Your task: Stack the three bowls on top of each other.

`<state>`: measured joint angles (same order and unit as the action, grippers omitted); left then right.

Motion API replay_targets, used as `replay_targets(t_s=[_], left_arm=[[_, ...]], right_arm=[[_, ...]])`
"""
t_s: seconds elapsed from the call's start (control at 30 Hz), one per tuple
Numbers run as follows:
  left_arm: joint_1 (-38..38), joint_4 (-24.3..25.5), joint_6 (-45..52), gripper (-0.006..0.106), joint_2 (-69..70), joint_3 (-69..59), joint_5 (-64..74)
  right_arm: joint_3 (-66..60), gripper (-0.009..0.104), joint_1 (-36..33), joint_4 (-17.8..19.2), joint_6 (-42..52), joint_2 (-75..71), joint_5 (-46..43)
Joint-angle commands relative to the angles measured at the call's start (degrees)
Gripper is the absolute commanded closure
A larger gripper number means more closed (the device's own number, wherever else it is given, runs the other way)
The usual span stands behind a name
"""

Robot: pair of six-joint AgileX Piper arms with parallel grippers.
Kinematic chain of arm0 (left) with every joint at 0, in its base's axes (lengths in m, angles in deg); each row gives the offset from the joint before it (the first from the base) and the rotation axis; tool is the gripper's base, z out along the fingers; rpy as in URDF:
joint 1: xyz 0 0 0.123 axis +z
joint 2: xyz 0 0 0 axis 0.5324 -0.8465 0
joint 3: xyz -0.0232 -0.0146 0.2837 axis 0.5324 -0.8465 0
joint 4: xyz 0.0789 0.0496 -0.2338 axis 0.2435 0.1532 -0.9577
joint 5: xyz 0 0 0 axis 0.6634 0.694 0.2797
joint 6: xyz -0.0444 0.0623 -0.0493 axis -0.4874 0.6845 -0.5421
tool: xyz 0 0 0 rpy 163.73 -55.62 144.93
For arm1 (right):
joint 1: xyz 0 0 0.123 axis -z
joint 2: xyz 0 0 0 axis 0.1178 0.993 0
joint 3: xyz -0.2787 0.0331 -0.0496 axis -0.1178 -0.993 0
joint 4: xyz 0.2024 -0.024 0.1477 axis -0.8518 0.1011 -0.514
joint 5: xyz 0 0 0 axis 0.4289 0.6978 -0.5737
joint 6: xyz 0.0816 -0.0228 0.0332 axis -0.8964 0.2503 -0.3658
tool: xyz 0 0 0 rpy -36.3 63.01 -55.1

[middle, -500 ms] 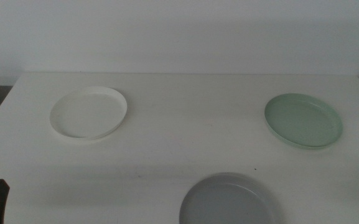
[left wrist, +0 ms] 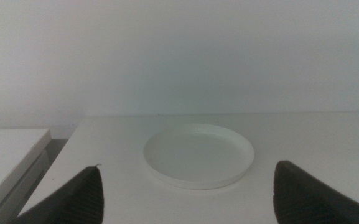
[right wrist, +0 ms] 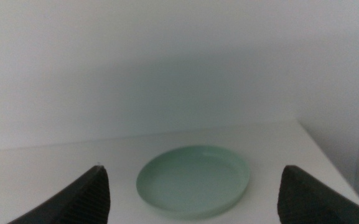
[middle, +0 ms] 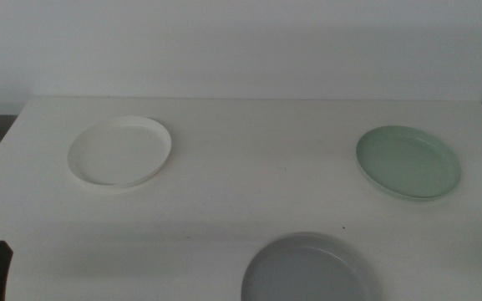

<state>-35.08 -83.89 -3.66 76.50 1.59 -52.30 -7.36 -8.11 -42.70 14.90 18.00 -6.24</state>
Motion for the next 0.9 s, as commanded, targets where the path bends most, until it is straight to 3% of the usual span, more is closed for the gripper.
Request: replay_targets(t_s=[0.0,0.1,0.4,0.53,0.77,0.87], left_arm=[[0.04,0.03,-0.26,0.007,0.2,-0.02,-0.78],[0.04,0.03,-0.26,0.007,0.2,-0.02,-0.78],[0.04,0.03,-0.26,0.007,0.2,-0.02,-0.78],[0.04,0.03,-0.26,0.007,0.2,-0.02,-0.78],[0.04,0.03,-0.26,0.007,0.2,-0.02,-0.78],[0.04,0.03,-0.26,0.007,0.2,-0.02,-0.78]], right_arm=[[3.52,0.002,0.22,0.72,1.3,1.31,0.08],[10.99,0.002,0.22,0.72,1.57,9.4,5.86],[38.43,0.002,0.22,-3.11,1.81,36.84,45.25],[43.45,0.002,0.22,-4.98,-0.77,42.65,49.98],[43.53,0.002,0.22,-8.21,-1.3,45.5,48.97],[44.62,0.002,0.22,-9.49,2.2,46.99,50.64]])
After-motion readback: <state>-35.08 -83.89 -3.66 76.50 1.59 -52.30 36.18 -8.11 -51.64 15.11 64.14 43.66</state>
